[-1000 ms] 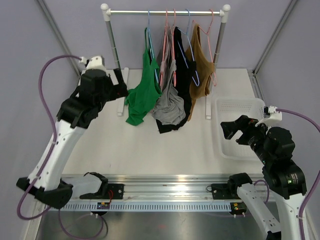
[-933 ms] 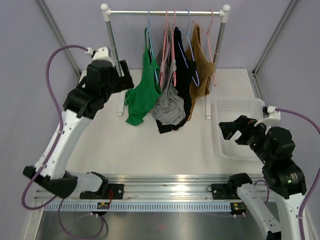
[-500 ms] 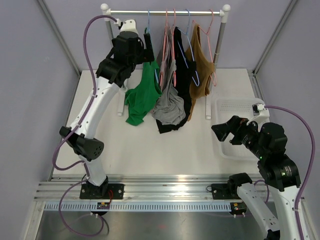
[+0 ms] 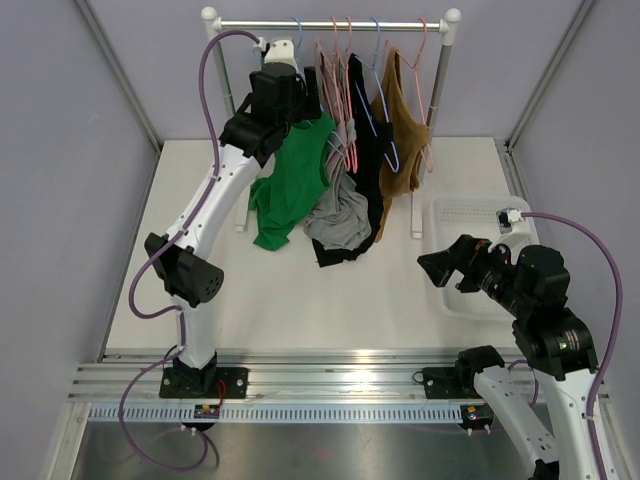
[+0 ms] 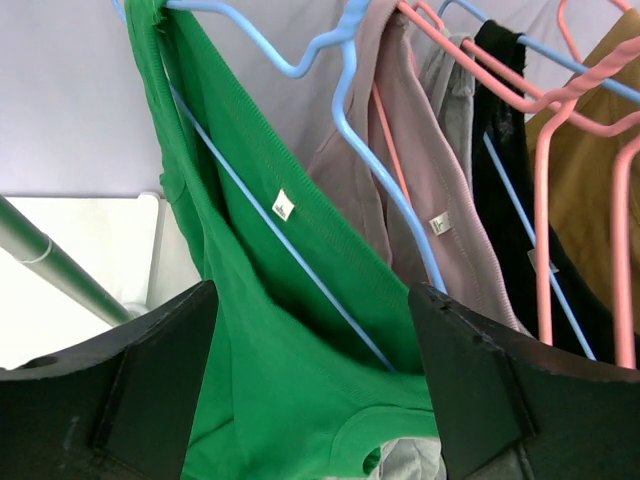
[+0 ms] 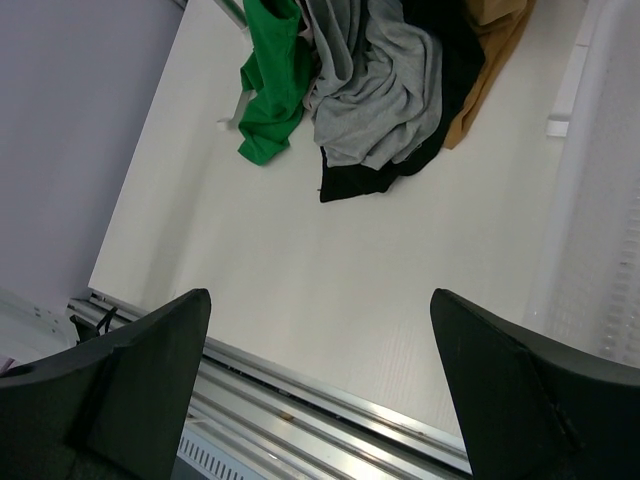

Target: Remove the tank top from the hanger

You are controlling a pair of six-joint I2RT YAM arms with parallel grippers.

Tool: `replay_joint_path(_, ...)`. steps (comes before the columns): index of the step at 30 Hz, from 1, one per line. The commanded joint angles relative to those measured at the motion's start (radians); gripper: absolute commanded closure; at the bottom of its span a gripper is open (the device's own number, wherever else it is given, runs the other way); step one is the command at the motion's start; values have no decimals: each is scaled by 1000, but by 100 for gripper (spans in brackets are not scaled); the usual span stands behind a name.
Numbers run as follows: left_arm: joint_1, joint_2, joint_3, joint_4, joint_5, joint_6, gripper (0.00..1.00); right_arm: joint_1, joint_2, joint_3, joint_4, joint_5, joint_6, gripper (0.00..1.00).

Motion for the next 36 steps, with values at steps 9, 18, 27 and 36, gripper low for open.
replay_joint_path(9, -42, -148, -97, 99, -41, -32, 15, 6, 19, -7, 32, -52, -5, 0)
replay_joint_path(18, -64, -142, -80, 95, -74, -52, 14, 5, 19, 5, 26, -58, -10, 1)
replay_joint_path(27, -42, 27, 96, 53, -124, 0, 44, 6, 13, 45, -6, -58, -25, 1)
replay_joint_path(36, -32, 72, 95, 44, -159, 28, 77, 3, 7, 47, -10, -61, -22, 0)
